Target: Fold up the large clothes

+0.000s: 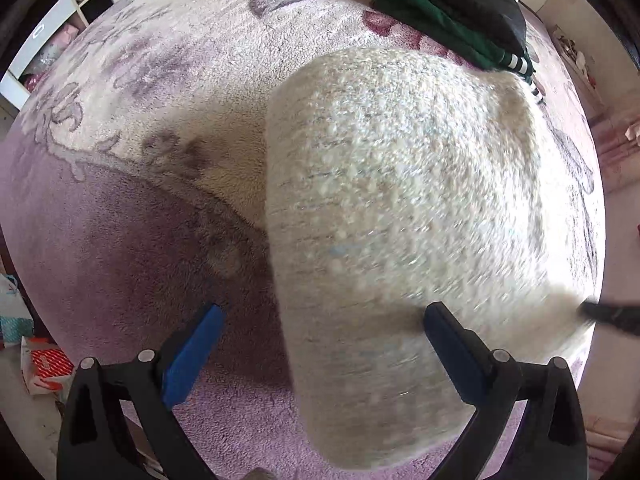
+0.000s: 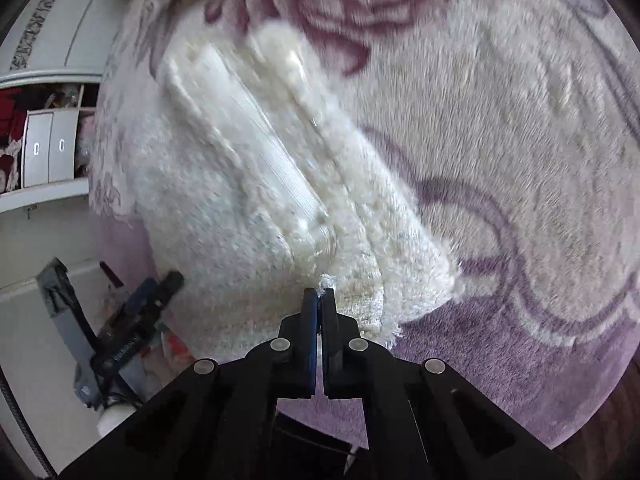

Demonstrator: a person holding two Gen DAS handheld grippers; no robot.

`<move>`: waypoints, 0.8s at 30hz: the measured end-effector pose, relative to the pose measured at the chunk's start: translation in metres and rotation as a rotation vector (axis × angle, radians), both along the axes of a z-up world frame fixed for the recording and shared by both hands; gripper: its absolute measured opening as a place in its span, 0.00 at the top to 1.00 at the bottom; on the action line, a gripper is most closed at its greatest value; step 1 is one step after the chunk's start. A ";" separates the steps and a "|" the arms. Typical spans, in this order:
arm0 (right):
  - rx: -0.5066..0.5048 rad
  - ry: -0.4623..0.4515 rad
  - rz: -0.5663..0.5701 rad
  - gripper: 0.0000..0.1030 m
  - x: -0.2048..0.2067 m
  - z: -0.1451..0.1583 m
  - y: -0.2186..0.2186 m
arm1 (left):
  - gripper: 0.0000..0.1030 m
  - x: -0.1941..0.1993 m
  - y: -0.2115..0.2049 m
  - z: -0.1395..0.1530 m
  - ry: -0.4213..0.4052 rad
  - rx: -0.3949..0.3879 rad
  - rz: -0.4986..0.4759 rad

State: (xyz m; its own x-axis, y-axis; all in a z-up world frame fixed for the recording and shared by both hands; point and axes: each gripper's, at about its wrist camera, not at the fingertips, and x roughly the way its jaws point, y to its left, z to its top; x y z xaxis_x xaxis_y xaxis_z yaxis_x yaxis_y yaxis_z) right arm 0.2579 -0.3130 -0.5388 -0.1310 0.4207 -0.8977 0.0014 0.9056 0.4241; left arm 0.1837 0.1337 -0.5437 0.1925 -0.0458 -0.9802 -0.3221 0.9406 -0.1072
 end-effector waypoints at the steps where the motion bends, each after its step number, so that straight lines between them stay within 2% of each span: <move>1: -0.013 -0.037 -0.025 1.00 0.004 0.011 -0.007 | 0.00 -0.001 -0.002 -0.004 -0.001 -0.003 -0.005; 2: -0.062 -0.072 -0.047 1.00 0.007 0.015 -0.015 | 0.00 0.000 -0.002 -0.008 -0.001 -0.014 0.000; 3: -0.113 -0.070 -0.048 1.00 0.008 0.006 -0.021 | 0.00 0.001 -0.001 -0.014 0.012 -0.020 0.012; 5: -0.183 0.004 -0.058 1.00 0.009 -0.025 -0.030 | 0.00 0.004 0.001 -0.024 0.052 -0.023 0.026; 6: -0.172 0.057 -0.080 1.00 0.004 -0.038 -0.033 | 0.00 0.003 0.003 -0.024 0.058 -0.025 0.034; 8: -0.035 0.138 -0.131 1.00 0.007 -0.052 -0.045 | 0.00 0.000 0.009 -0.016 0.036 -0.033 0.048; 10: 0.057 0.140 -0.141 0.98 0.013 -0.049 -0.053 | 0.00 -0.004 0.016 -0.007 0.022 -0.017 0.058; 11: 0.104 0.139 -0.136 0.92 0.018 -0.048 -0.055 | 0.00 -0.006 0.021 -0.004 0.014 -0.015 0.069; 12: 0.116 0.122 -0.125 0.82 0.025 -0.045 -0.059 | 0.00 -0.009 0.028 -0.001 0.004 -0.028 0.090; 13: 0.140 0.088 -0.107 0.48 0.031 -0.040 -0.059 | 0.00 -0.012 0.037 -0.001 -0.007 -0.052 0.122; 14: 0.166 0.055 -0.082 0.04 0.037 -0.036 -0.057 | 0.00 -0.014 0.045 -0.001 -0.020 -0.080 0.148; 15: 0.191 0.033 -0.046 0.00 0.041 -0.033 -0.050 | 0.00 -0.017 0.054 -0.004 -0.031 -0.110 0.178; 17: 0.221 0.013 0.061 0.00 0.051 -0.037 -0.028 | 0.00 -0.018 0.068 -0.013 -0.034 -0.172 0.223; 19: 0.216 -0.010 0.168 0.00 0.060 -0.050 -0.006 | 0.00 -0.014 0.076 -0.028 -0.042 -0.271 0.249; 22: 0.237 0.033 0.255 0.00 0.074 -0.086 0.019 | 0.00 -0.004 0.083 -0.053 -0.083 -0.463 0.270; 24: 0.276 0.085 0.297 0.00 0.081 -0.116 0.030 | 0.00 0.003 0.083 -0.063 -0.111 -0.529 0.268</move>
